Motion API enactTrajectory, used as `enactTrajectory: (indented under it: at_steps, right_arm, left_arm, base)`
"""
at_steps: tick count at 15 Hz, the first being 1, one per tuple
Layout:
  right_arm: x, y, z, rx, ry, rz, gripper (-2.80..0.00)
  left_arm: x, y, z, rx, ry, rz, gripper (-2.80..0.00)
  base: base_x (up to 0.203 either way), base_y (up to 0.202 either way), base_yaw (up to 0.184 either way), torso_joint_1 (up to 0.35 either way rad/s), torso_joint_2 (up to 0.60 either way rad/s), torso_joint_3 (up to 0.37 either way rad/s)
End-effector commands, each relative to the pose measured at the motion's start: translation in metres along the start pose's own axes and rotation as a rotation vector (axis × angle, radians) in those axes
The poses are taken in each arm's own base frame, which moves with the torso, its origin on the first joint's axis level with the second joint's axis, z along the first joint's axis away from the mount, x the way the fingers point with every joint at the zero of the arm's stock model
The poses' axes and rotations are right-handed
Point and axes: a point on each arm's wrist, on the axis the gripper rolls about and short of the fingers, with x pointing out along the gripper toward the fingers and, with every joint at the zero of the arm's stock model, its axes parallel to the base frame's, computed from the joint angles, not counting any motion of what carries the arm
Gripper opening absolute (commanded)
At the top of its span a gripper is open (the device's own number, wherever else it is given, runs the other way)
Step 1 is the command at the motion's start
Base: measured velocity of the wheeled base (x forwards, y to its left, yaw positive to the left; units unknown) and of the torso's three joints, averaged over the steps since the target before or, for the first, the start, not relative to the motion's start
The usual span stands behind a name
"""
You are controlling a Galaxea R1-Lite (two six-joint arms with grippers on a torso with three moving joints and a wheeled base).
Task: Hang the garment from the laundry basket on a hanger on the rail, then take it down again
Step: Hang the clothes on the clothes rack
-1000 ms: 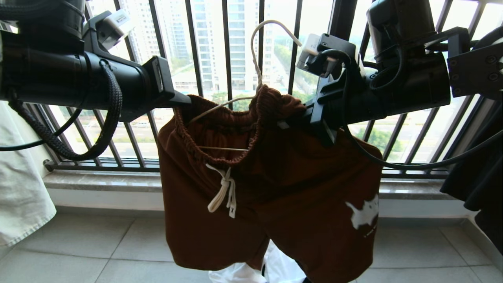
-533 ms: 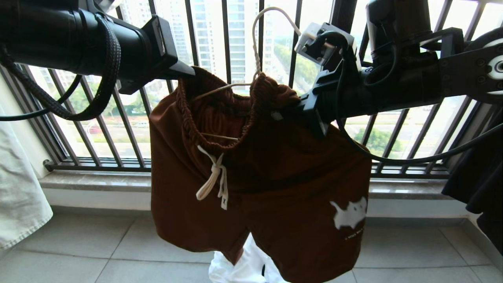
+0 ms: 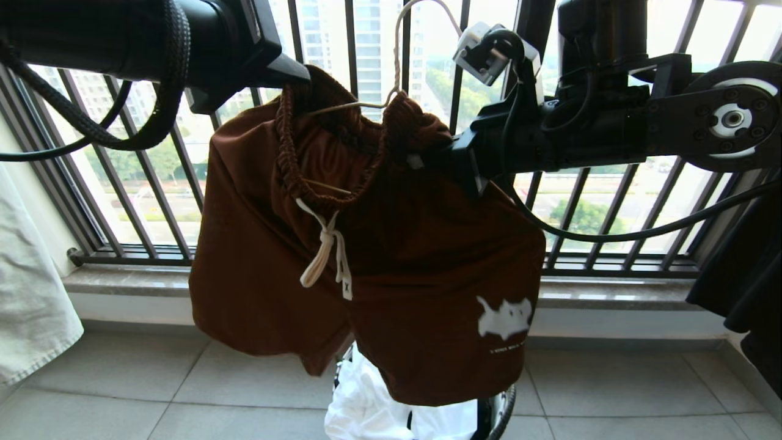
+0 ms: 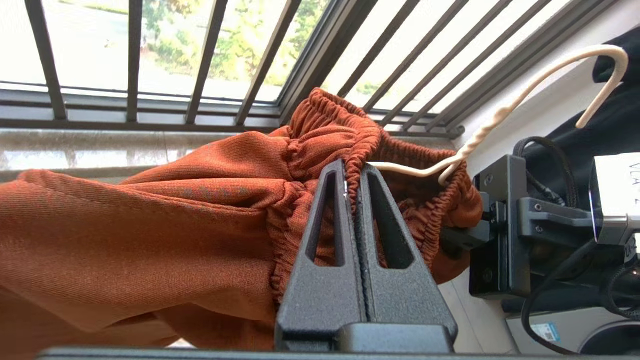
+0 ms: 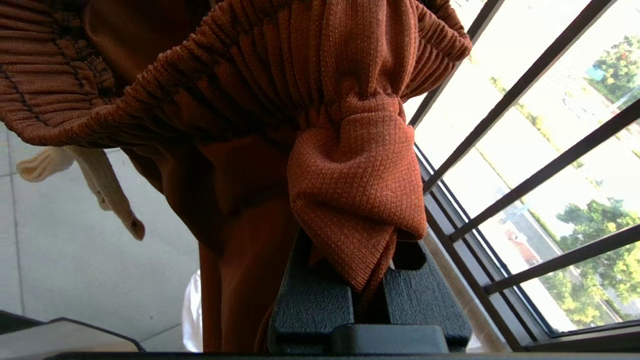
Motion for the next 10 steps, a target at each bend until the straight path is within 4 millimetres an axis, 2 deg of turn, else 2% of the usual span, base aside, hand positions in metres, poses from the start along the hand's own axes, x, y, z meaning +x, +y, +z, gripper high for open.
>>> enactTrajectory:
  at_steps: [1, 4, 7, 10]
  right_arm:
    - [0.001, 0.001, -0.001, 0.009, 0.000, 0.008, -2.80]
    - [0.001, 0.001, -0.001, 0.011, 0.001, 0.008, -2.80]
    - [0.001, 0.001, -0.002, 0.010, 0.003, 0.009, -2.80]
    - [0.000, 0.000, -0.001, 0.011, 0.000, 0.004, -2.80]
  left_arm:
    - [0.011, -0.004, -0.001, 0.006, -0.019, -0.022, -2.80]
    - [0.019, -0.014, -0.010, 0.034, -0.001, -0.031, -2.80]
    - [0.018, -0.025, -0.010, 0.040, -0.033, -0.069, -2.80]
    - [0.019, -0.025, -0.014, 0.041, -0.019, -0.058, -2.80]
  base:
    - [0.000, 0.000, 0.000, 0.000, 0.00, 0.000]
    - [0.000, 0.000, 0.000, 0.000, 0.00, 0.000]
    - [0.000, 0.000, 0.000, 0.000, 0.00, 0.000]
    - [0.000, 0.000, 0.000, 0.000, 0.00, 0.000]
